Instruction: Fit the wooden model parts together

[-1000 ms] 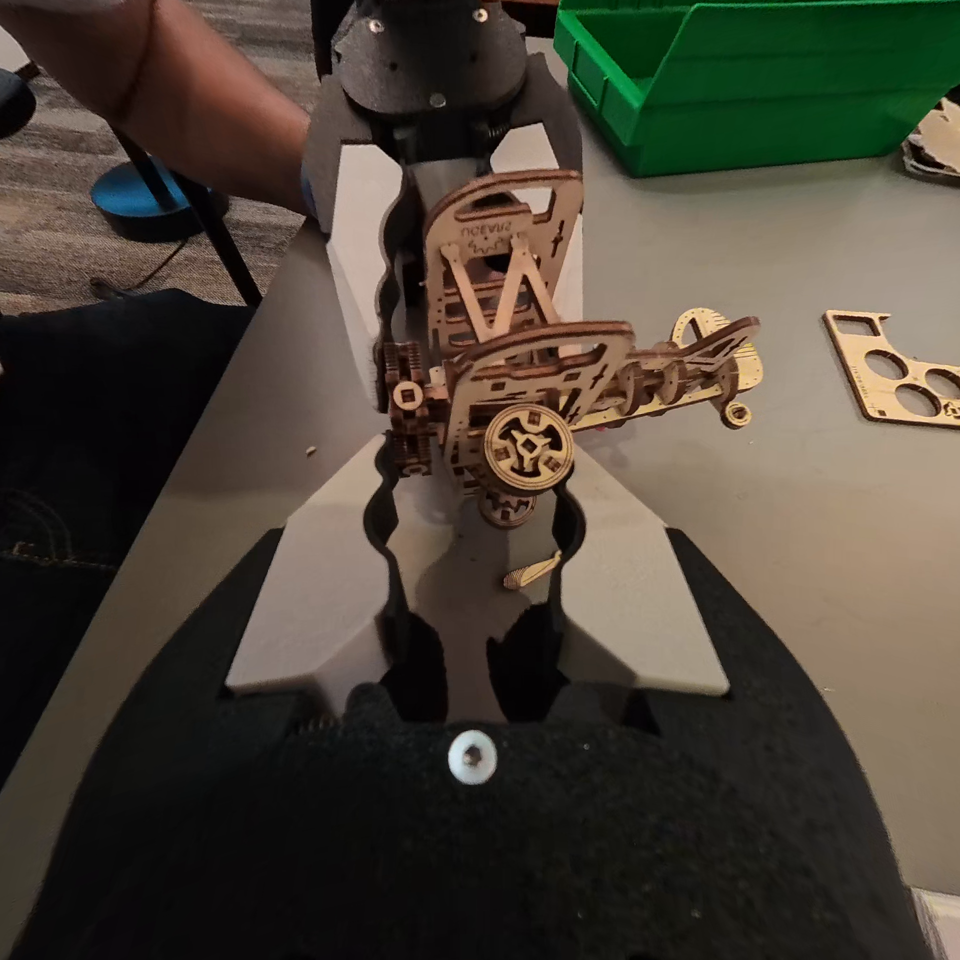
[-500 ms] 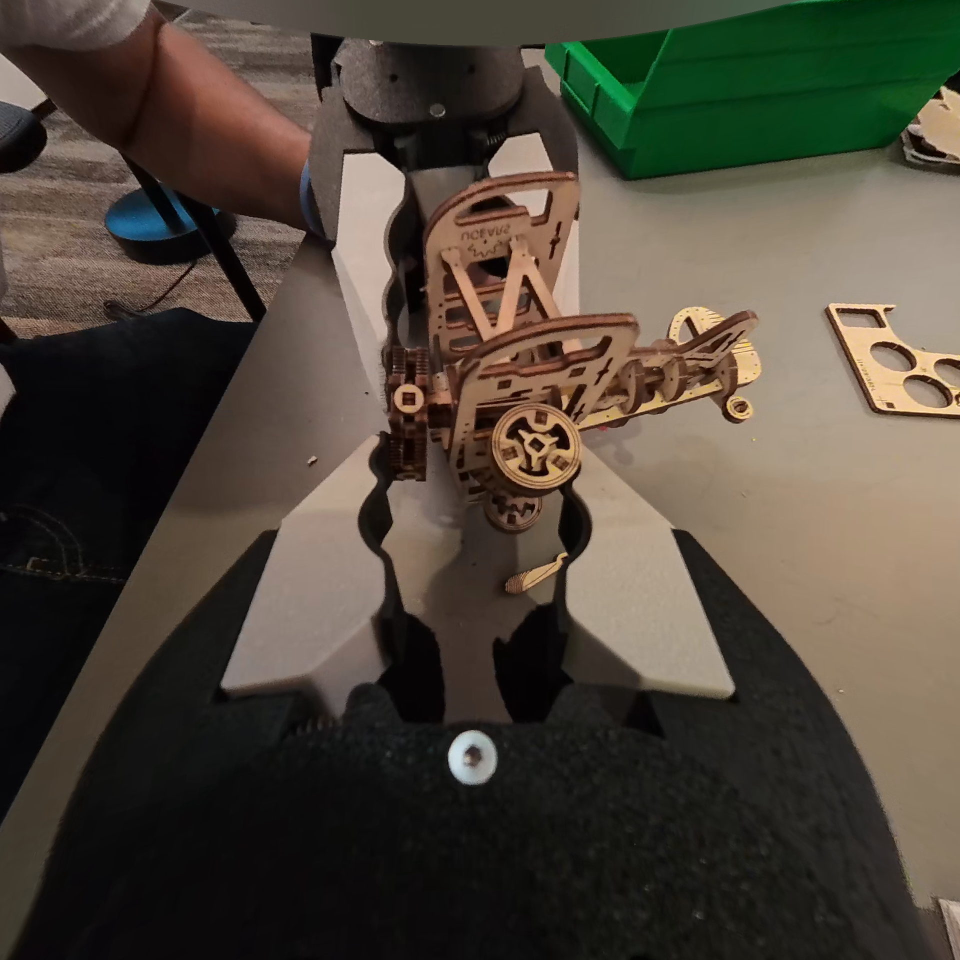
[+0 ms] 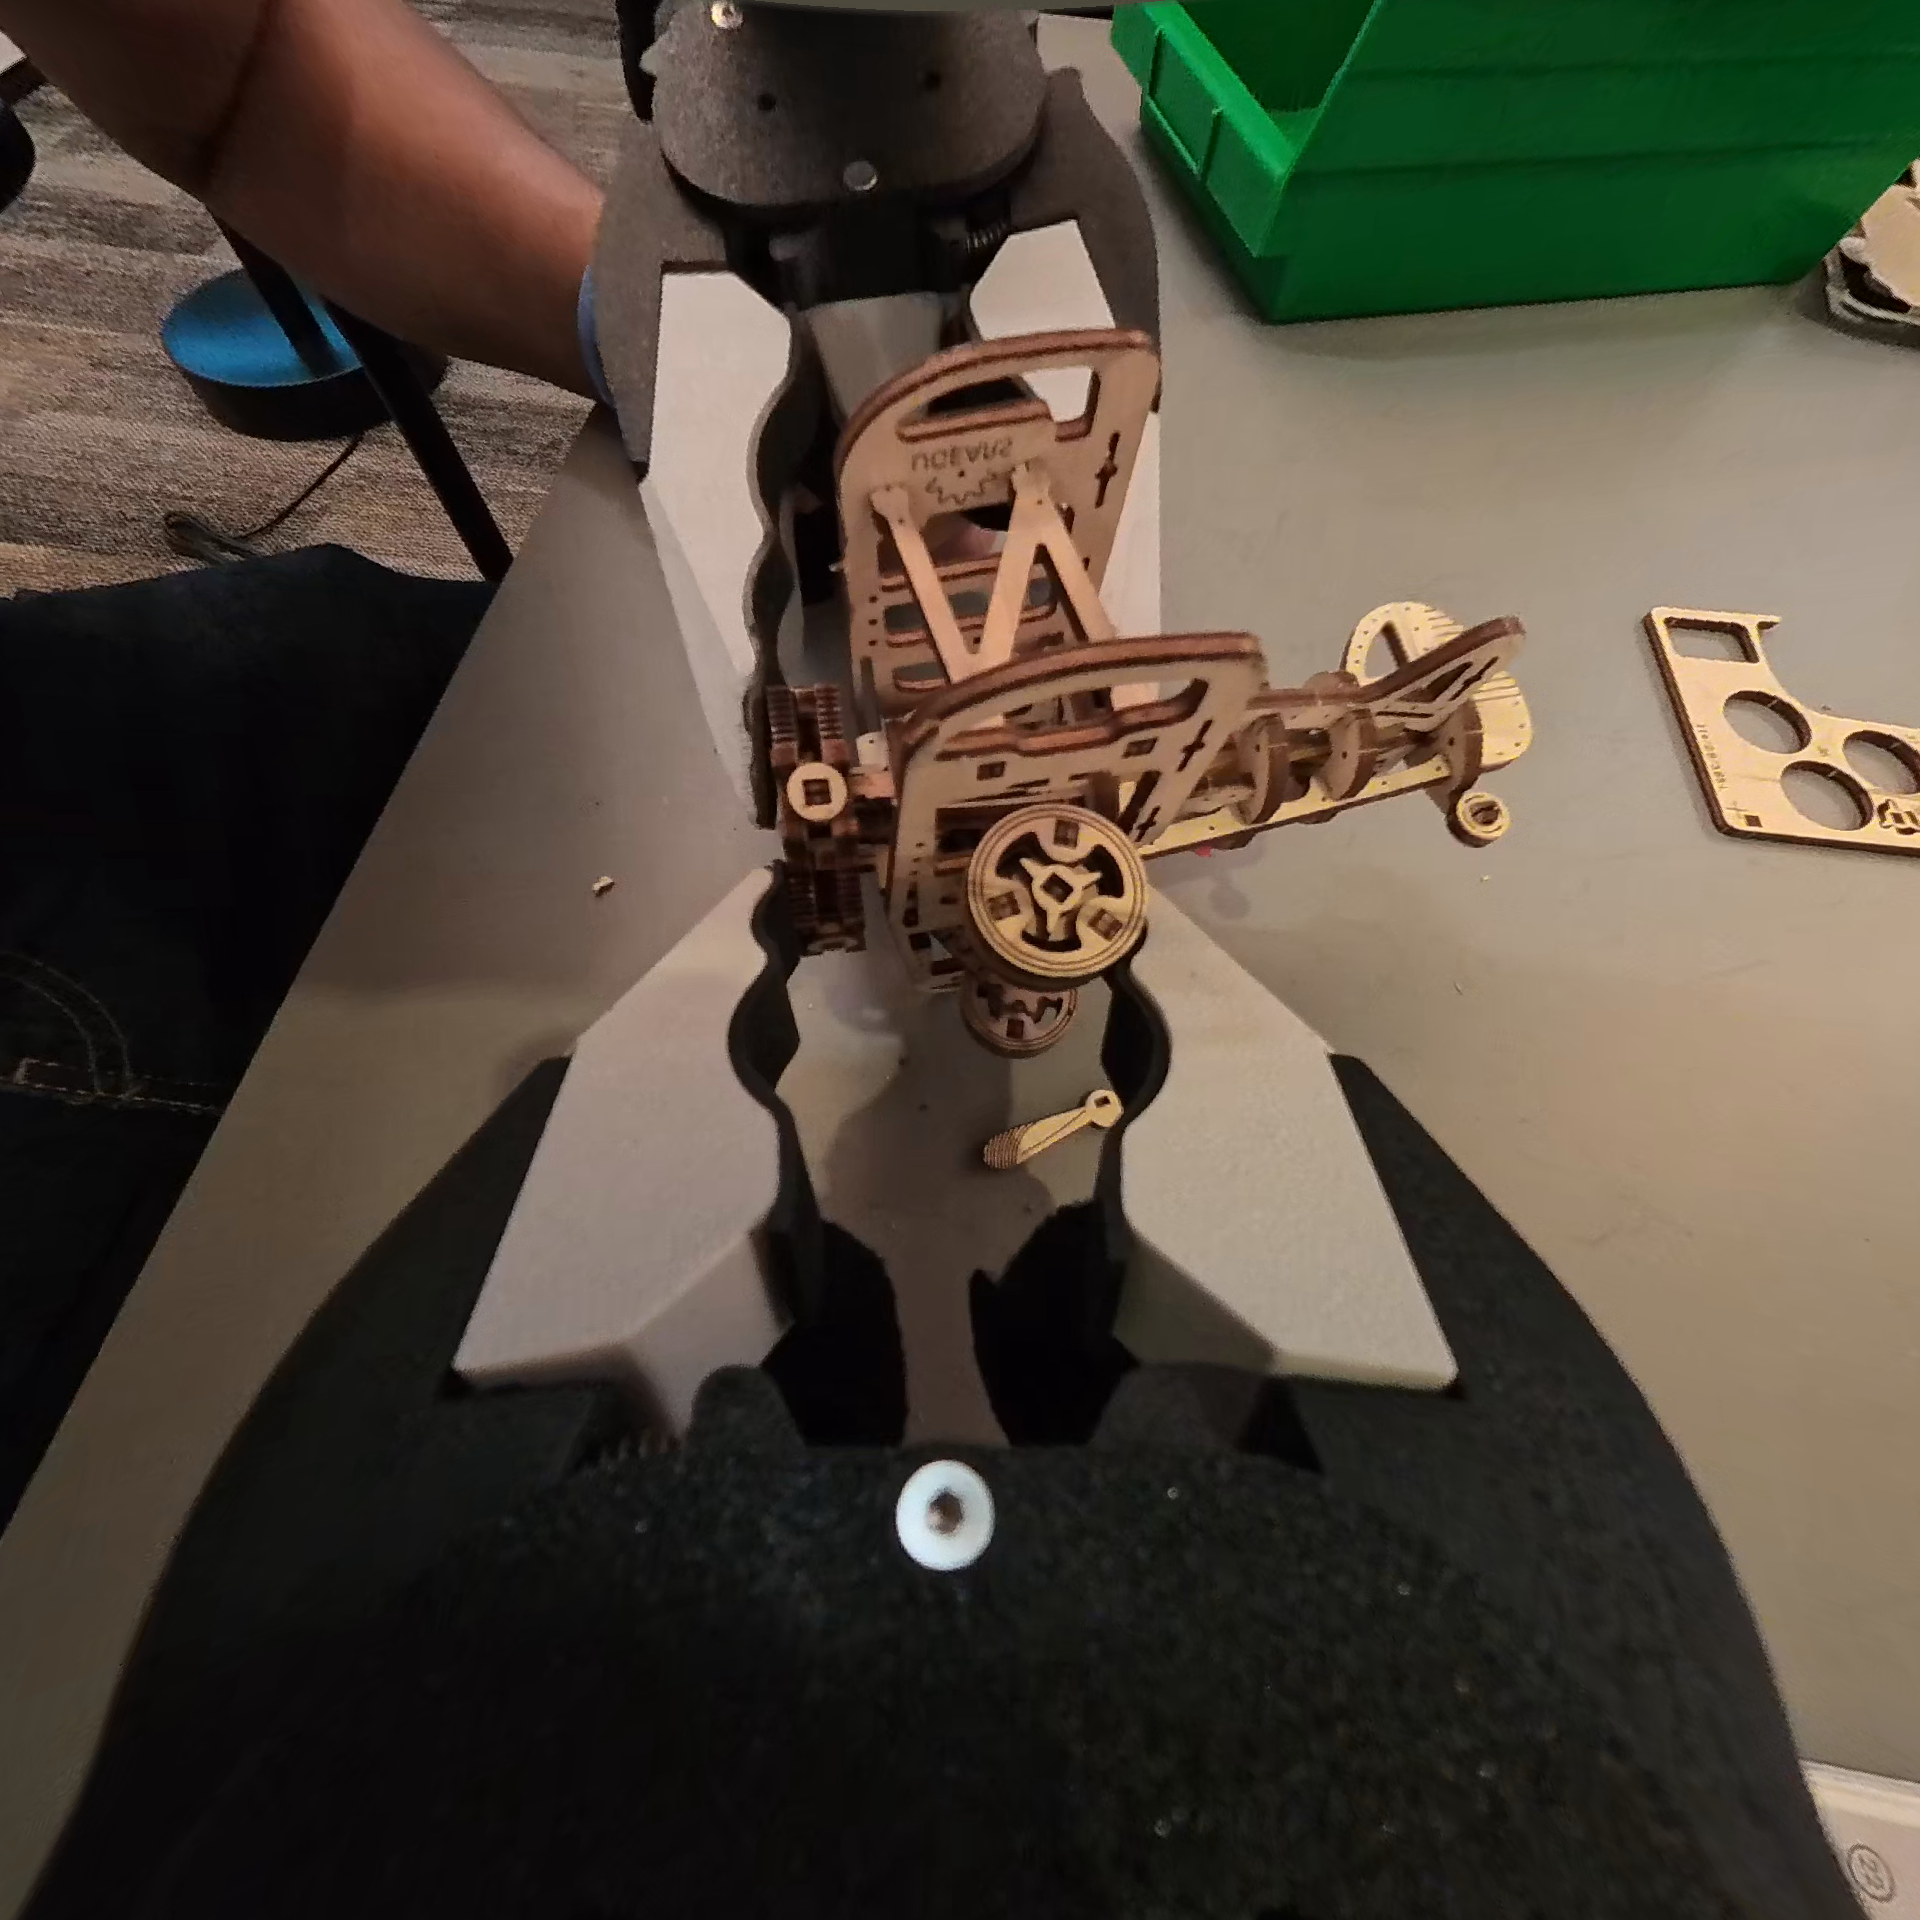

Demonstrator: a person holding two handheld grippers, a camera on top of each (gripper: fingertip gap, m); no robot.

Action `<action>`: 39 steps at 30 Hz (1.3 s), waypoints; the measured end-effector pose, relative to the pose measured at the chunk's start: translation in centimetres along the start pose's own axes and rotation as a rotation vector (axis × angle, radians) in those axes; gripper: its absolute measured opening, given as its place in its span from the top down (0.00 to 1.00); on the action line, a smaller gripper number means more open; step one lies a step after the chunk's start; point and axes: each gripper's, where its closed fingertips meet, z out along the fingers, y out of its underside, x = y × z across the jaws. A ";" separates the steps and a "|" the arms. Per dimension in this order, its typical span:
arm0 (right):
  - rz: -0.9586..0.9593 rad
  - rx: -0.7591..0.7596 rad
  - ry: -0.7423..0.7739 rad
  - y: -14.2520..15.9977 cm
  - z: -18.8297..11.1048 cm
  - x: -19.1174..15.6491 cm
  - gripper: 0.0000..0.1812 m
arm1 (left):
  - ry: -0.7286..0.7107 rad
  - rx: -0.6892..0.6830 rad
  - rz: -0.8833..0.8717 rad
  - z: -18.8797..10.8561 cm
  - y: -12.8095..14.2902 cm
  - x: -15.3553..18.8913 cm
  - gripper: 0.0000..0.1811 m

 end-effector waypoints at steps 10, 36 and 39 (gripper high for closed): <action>0.057 0.026 0.008 -0.1 0.1 0.6 0.69 | -0.110 -0.133 0.066 0.9 1.8 -0.8 0.60; 0.048 -0.016 -0.012 0.0 0.2 0.1 0.68 | -0.057 -0.186 -0.066 0.4 1.4 -0.4 0.65; 0.049 -0.036 -0.028 0.0 0.2 -0.1 0.67 | -0.083 -0.188 -0.038 0.5 1.4 -0.3 0.65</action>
